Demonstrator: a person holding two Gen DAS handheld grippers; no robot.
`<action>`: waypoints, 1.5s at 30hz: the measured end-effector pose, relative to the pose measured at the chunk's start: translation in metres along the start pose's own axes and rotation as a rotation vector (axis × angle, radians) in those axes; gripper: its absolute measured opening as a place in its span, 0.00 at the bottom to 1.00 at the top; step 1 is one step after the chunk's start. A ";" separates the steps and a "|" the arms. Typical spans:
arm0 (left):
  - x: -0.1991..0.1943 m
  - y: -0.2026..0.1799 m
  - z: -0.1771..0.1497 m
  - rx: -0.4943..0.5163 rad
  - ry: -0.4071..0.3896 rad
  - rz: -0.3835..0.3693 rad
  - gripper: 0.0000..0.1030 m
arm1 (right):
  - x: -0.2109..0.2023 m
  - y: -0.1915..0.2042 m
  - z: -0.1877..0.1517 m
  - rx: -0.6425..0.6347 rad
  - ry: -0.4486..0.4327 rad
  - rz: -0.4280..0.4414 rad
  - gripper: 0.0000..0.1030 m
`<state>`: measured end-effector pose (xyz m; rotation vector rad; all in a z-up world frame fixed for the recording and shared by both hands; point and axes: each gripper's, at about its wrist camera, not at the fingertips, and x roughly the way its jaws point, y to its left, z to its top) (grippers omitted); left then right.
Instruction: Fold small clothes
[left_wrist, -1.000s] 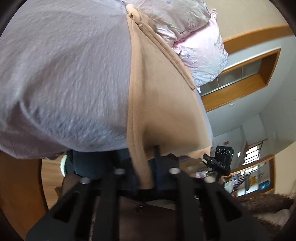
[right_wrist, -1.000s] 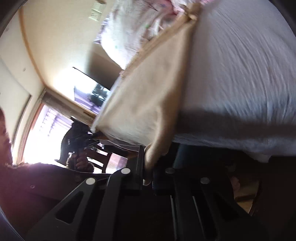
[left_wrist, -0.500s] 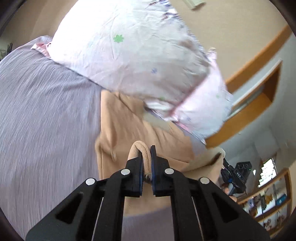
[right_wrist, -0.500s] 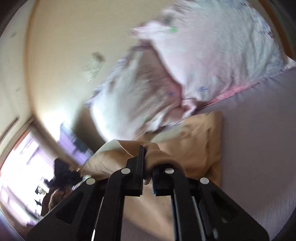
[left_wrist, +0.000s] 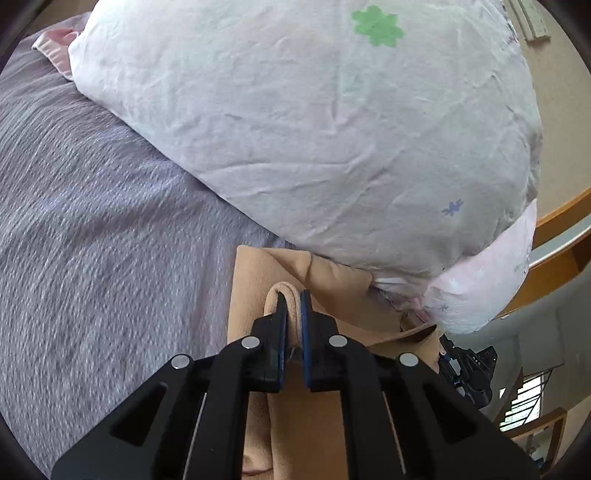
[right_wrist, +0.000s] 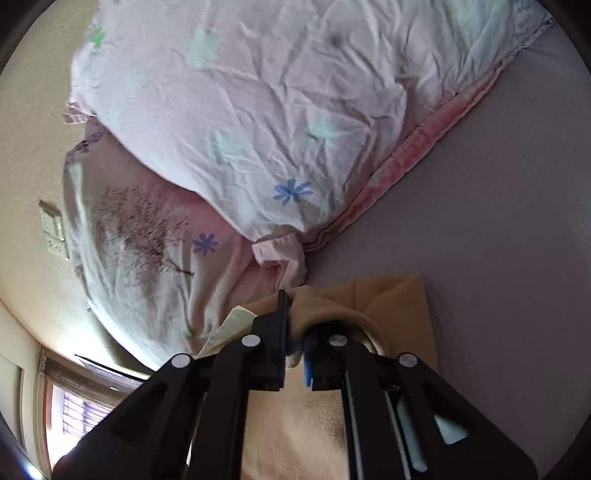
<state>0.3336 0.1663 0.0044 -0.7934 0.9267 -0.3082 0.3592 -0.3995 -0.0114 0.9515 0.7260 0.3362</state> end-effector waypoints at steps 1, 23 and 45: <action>0.002 0.004 0.001 -0.019 0.011 -0.005 0.06 | 0.006 -0.001 0.002 0.010 0.010 -0.034 0.09; -0.044 0.004 -0.058 0.020 0.134 -0.061 0.83 | -0.052 0.048 -0.063 -0.249 0.000 -0.189 0.86; 0.025 -0.201 -0.097 0.202 0.205 -0.267 0.19 | -0.161 0.030 -0.099 -0.297 -0.117 -0.083 0.89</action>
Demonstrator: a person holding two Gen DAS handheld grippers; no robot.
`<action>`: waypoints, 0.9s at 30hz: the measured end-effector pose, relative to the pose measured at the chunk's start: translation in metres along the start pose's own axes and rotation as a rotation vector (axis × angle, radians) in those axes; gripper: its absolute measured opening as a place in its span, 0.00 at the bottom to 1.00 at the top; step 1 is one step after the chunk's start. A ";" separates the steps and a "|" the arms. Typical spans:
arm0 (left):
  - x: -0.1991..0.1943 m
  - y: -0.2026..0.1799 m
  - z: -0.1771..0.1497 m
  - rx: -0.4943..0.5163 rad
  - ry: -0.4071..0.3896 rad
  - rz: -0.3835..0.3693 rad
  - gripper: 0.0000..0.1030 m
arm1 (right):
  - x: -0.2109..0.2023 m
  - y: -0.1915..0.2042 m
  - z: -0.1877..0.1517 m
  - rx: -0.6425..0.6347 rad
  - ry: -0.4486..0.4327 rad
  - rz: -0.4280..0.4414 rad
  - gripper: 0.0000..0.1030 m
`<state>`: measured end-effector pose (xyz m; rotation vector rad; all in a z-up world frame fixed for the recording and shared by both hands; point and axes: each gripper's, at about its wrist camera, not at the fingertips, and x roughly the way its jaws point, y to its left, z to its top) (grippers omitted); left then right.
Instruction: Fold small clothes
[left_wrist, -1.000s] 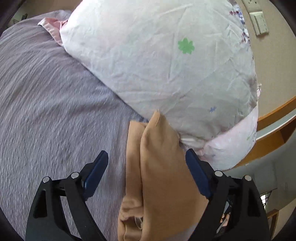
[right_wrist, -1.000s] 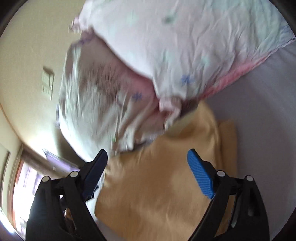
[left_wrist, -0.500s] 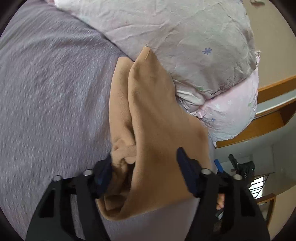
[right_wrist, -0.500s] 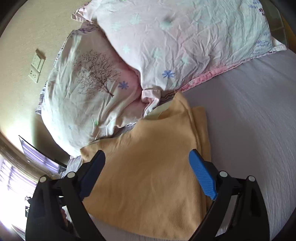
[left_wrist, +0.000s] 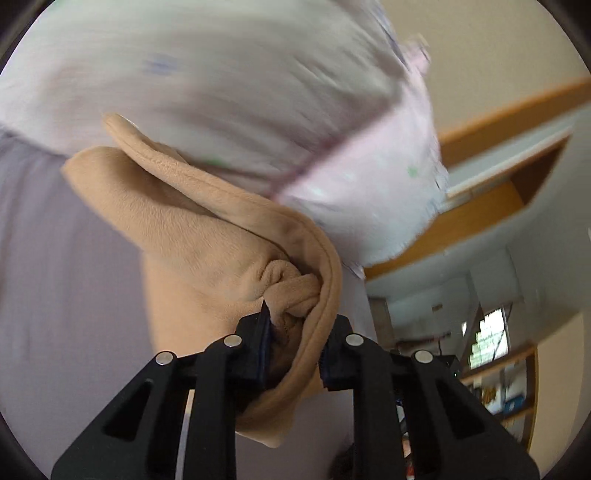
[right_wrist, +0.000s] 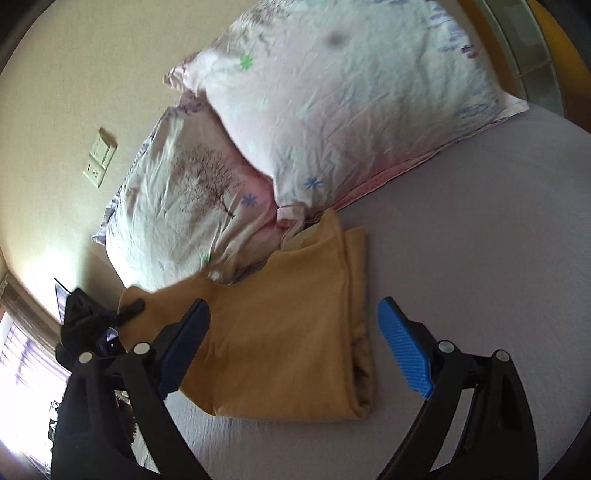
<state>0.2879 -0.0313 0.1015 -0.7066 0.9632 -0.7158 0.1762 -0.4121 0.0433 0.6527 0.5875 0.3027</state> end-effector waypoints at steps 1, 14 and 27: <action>0.024 -0.016 -0.004 0.025 0.034 -0.016 0.19 | -0.003 -0.005 -0.001 0.010 -0.004 -0.006 0.89; 0.077 -0.049 -0.042 0.139 0.190 -0.167 0.81 | -0.025 -0.026 -0.012 0.024 0.041 0.044 0.85; 0.080 -0.017 -0.083 0.271 0.302 0.005 0.81 | 0.023 0.021 -0.041 -0.179 0.155 -0.011 0.07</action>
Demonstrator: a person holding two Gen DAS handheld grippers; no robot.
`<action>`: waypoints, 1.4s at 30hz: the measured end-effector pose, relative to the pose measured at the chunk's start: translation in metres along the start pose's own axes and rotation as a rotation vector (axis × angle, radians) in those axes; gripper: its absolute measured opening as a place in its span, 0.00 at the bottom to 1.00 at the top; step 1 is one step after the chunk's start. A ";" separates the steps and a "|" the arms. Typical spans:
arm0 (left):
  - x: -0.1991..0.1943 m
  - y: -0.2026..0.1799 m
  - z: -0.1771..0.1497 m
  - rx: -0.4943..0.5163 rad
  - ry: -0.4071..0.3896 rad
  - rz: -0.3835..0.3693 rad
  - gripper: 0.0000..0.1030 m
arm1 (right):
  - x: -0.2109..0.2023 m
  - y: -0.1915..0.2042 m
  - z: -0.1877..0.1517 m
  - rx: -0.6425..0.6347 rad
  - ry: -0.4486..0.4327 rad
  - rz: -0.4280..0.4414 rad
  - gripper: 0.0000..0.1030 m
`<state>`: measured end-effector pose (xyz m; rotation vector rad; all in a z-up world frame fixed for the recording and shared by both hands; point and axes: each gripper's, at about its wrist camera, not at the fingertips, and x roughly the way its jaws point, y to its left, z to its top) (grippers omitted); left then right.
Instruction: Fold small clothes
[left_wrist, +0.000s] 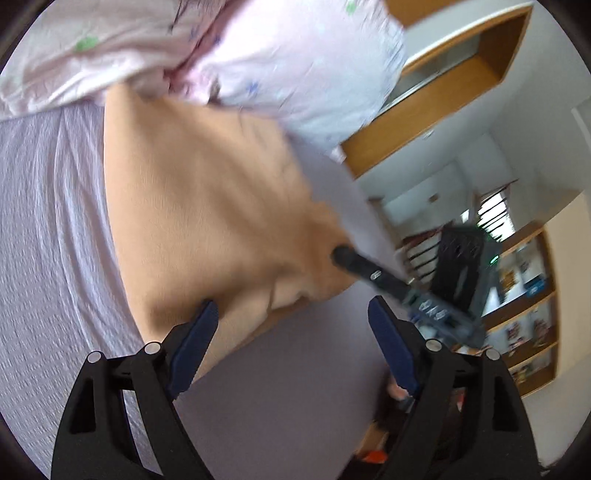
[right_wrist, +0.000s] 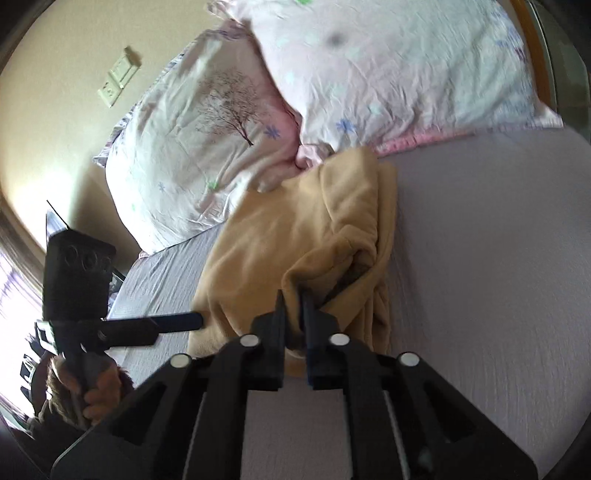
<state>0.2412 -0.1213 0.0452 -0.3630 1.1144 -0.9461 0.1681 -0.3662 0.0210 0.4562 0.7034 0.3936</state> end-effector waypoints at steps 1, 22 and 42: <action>0.004 0.003 -0.003 -0.007 0.016 0.005 0.80 | -0.006 -0.006 -0.003 0.025 -0.022 0.012 0.07; 0.002 0.027 -0.017 -0.038 0.049 0.002 0.70 | 0.080 -0.043 0.084 0.189 0.067 -0.131 0.04; 0.009 0.072 0.023 -0.227 -0.062 0.005 0.76 | 0.051 -0.053 0.003 0.305 0.202 0.156 0.35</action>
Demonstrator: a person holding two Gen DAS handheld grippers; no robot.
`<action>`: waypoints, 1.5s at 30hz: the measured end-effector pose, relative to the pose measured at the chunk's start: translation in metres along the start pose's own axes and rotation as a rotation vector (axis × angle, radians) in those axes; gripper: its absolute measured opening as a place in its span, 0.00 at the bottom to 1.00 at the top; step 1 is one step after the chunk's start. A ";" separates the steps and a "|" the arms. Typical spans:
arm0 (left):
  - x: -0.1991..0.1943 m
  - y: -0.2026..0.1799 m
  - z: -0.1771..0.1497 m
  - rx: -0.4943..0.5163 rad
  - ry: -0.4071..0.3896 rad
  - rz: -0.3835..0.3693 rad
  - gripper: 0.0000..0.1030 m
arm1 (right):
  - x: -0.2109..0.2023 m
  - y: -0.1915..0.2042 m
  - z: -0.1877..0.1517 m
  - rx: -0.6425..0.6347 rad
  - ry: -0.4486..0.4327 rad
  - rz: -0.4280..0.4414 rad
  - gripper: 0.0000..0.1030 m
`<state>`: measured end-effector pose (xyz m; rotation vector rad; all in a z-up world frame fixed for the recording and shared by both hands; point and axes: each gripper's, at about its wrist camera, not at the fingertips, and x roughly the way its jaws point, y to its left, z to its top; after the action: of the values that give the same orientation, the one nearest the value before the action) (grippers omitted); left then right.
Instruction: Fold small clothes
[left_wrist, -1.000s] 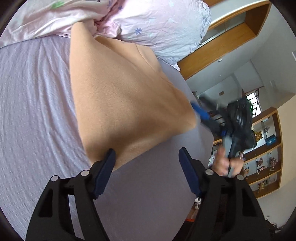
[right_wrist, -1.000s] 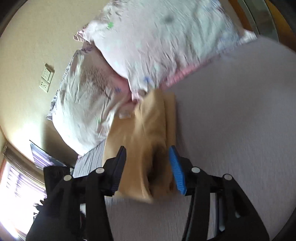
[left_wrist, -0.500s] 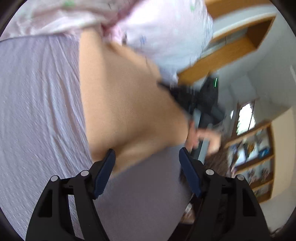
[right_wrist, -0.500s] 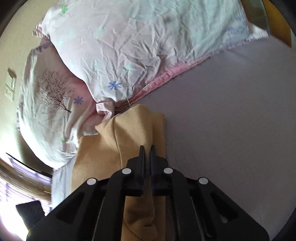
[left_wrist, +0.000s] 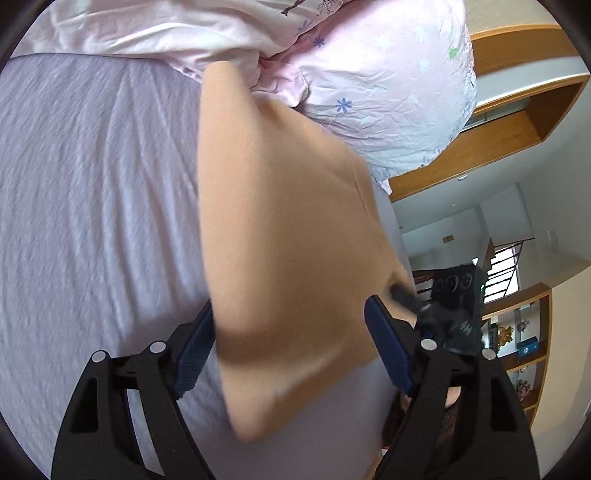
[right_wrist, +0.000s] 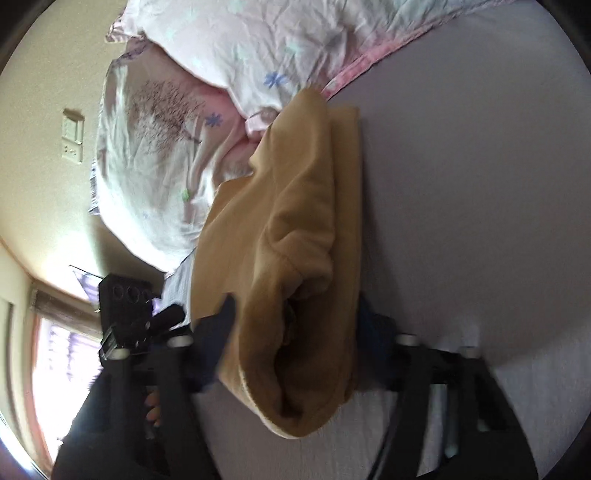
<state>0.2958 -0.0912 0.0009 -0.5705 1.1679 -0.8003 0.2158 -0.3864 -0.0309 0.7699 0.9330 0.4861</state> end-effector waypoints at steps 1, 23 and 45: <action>0.001 0.001 -0.001 -0.005 -0.007 0.000 0.68 | 0.006 0.001 -0.001 -0.013 0.001 0.003 0.30; -0.158 -0.010 -0.090 0.225 -0.274 0.106 0.67 | -0.023 0.114 -0.038 -0.254 -0.152 0.144 0.72; -0.122 -0.010 -0.167 0.390 -0.169 0.660 0.99 | -0.001 0.128 -0.141 -0.535 -0.152 -0.510 0.98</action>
<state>0.1129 0.0016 0.0278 0.0810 0.9250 -0.3786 0.0891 -0.2521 0.0162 0.0698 0.7696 0.2041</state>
